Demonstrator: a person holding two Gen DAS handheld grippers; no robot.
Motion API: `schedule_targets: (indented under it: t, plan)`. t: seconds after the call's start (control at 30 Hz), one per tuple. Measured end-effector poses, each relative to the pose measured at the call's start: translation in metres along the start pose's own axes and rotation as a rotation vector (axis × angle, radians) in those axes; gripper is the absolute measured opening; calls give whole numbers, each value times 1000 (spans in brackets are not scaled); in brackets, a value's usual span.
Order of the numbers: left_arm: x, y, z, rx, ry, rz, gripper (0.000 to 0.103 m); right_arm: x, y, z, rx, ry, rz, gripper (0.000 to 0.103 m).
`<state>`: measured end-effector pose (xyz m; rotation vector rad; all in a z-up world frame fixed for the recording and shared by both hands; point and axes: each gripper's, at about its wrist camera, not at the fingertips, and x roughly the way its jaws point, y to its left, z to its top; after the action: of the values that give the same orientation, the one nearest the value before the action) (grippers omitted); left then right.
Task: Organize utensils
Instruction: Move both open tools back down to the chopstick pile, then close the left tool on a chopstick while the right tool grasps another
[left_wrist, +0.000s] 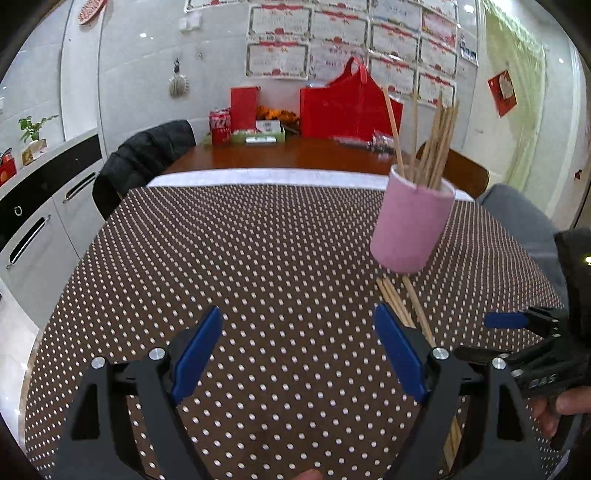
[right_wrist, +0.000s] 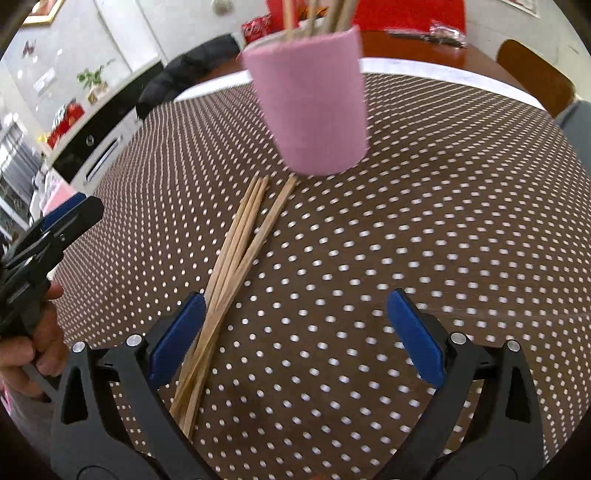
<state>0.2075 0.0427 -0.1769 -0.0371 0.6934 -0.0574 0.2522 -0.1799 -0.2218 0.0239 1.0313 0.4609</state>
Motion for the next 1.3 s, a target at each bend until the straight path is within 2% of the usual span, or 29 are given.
schedule_targets:
  t: [0.13, 0.23, 0.3, 0.37, 0.6, 0.87, 1.07, 1.3]
  plan:
    - [7, -8, -8, 13, 32, -10, 83, 13, 18, -1, -102, 18, -86, 97]
    - [10, -13, -11, 23, 49, -20, 83, 14, 19, -4, -130, 25, -116, 97]
    - [11, -16, -13, 29, 56, -25, 83, 17, 18, -9, -175, 43, -204, 97]
    - [12, -19, -15, 33, 63, -32, 83, 16, 13, -11, -154, 49, -176, 97]
    - [16, -47, -25, 96, 112, -75, 83, 12, 6, -25, -163, 39, -195, 97]
    - [35, -74, -41, 173, 218, -72, 83, -4, -12, -23, -136, 33, -181, 97]
    - [37, -69, -46, 103, 239, -93, 83, -8, -13, -25, -143, 29, -176, 97]
    - [34, -67, -51, 86, 223, -71, 84, -8, -7, -25, -146, 21, -178, 97]
